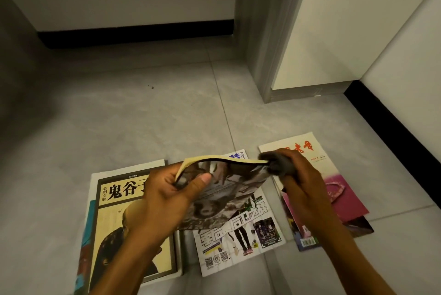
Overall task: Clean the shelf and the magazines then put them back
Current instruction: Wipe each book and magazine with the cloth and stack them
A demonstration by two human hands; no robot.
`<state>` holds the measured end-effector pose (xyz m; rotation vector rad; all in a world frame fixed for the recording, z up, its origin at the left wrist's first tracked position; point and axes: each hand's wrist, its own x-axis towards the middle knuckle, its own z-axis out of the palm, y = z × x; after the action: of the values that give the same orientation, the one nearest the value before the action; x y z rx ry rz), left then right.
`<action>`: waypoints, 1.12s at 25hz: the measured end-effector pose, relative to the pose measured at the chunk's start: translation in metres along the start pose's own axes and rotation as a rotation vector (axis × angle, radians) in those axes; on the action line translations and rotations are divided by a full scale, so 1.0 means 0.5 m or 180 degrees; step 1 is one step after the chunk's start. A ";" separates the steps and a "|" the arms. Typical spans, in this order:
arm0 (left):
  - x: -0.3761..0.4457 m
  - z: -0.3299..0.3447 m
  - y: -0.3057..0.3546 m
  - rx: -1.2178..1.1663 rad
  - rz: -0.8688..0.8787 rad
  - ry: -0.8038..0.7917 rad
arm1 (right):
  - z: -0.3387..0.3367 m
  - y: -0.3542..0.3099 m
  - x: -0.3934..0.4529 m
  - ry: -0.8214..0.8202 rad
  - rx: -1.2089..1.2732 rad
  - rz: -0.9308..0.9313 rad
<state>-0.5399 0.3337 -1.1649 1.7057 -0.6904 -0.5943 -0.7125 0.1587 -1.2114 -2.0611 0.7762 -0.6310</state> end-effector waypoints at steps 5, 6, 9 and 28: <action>0.009 -0.005 0.016 -0.0618 0.0228 -0.0353 | 0.024 -0.022 -0.026 0.0121 0.1952 0.0883; 0.017 -0.001 0.014 -0.0383 0.0536 -0.0572 | 0.029 -0.013 -0.023 0.0278 0.2132 0.1000; 0.036 0.017 -0.058 0.0755 0.1305 -0.1243 | 0.011 0.034 -0.016 0.0939 0.3351 0.1854; -0.041 0.105 -0.353 0.3176 0.0859 -0.2680 | 0.194 0.103 -0.019 0.0541 0.0288 0.0677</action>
<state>-0.5665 0.3452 -1.3479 2.1553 -2.0403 -0.8499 -0.6700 0.1918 -1.3074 -1.8296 1.0302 -0.7134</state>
